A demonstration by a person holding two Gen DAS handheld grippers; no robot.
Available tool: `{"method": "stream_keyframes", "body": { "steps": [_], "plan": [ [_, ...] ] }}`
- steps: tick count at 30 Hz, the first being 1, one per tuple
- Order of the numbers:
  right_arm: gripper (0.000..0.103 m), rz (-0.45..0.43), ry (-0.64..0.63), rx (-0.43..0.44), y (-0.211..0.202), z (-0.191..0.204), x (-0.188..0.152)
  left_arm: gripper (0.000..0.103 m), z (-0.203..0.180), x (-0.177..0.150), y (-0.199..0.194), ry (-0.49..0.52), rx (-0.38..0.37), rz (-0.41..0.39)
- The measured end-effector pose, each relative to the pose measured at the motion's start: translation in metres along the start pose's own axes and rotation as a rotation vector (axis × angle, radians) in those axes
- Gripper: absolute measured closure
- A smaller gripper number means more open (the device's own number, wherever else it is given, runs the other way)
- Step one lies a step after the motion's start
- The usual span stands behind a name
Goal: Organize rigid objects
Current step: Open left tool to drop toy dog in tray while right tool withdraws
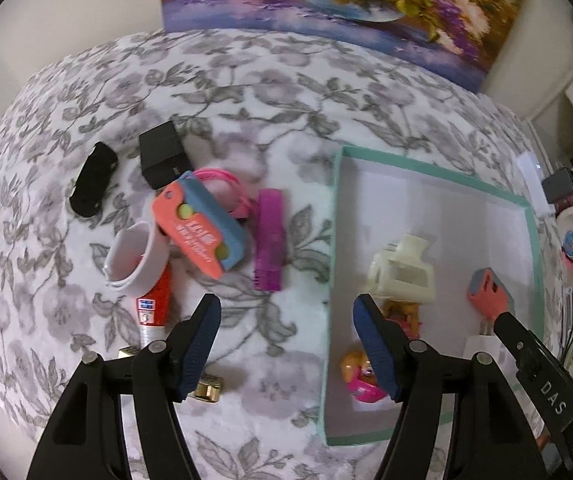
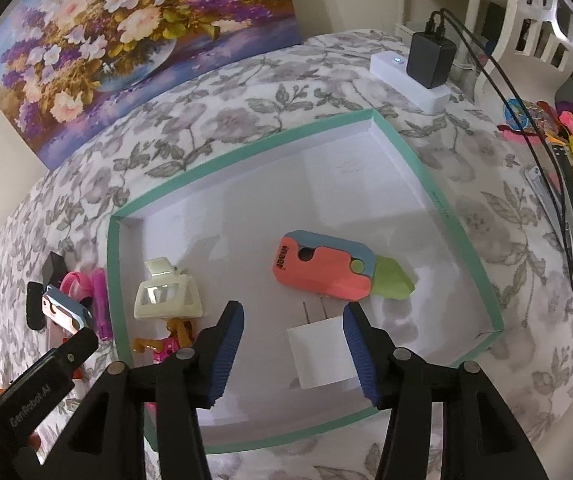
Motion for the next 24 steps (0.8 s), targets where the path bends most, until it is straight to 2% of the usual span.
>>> {"method": "stream_keyframes", "body": {
  "steps": [3, 5, 8, 10, 14, 16, 18, 24],
  "plan": [
    [0.041, 0.007, -0.008, 0.001, 0.002, 0.003, -0.001, 0.030, 0.005, 0.000, 0.001, -0.008, 0.012, 0.001],
    [0.034, 0.011, -0.012, 0.000, 0.004, 0.005, -0.002, 0.029, 0.008, 0.001, 0.001, -0.014, 0.017, -0.001],
    [0.032, 0.018, -0.026, 0.004, 0.007, 0.009, -0.004, 0.025, 0.011, 0.002, 0.001, -0.016, 0.027, -0.007],
    [0.021, 0.022, -0.033, 0.010, 0.008, 0.012, -0.005, 0.020, 0.013, 0.003, 0.001, -0.018, 0.032, -0.010],
    [0.019, 0.018, -0.043, 0.011, 0.008, 0.016, -0.005, 0.018, 0.019, 0.005, 0.001, -0.024, 0.040, -0.018],
    [0.006, 0.018, -0.043, 0.010, 0.008, 0.017, -0.005, 0.016, 0.023, 0.005, 0.001, -0.028, 0.047, -0.023],
    [0.002, 0.015, -0.044, 0.009, 0.008, 0.018, -0.005, 0.005, 0.027, 0.006, 0.000, -0.038, 0.053, -0.031],
    [0.000, 0.008, -0.050, 0.011, 0.008, 0.022, -0.006, 0.003, 0.044, 0.012, -0.005, -0.068, 0.066, -0.074]
  ]
}}
Point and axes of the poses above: each gripper's, at about its wrist camera, not at the fingertips, and y roughly the way its jaws point, z to its left, x to its top, the point moved 4 cm from there along y, roughly the way its jaws point, and after that the axes turned 1 degree about y, right-handed, at the moved point
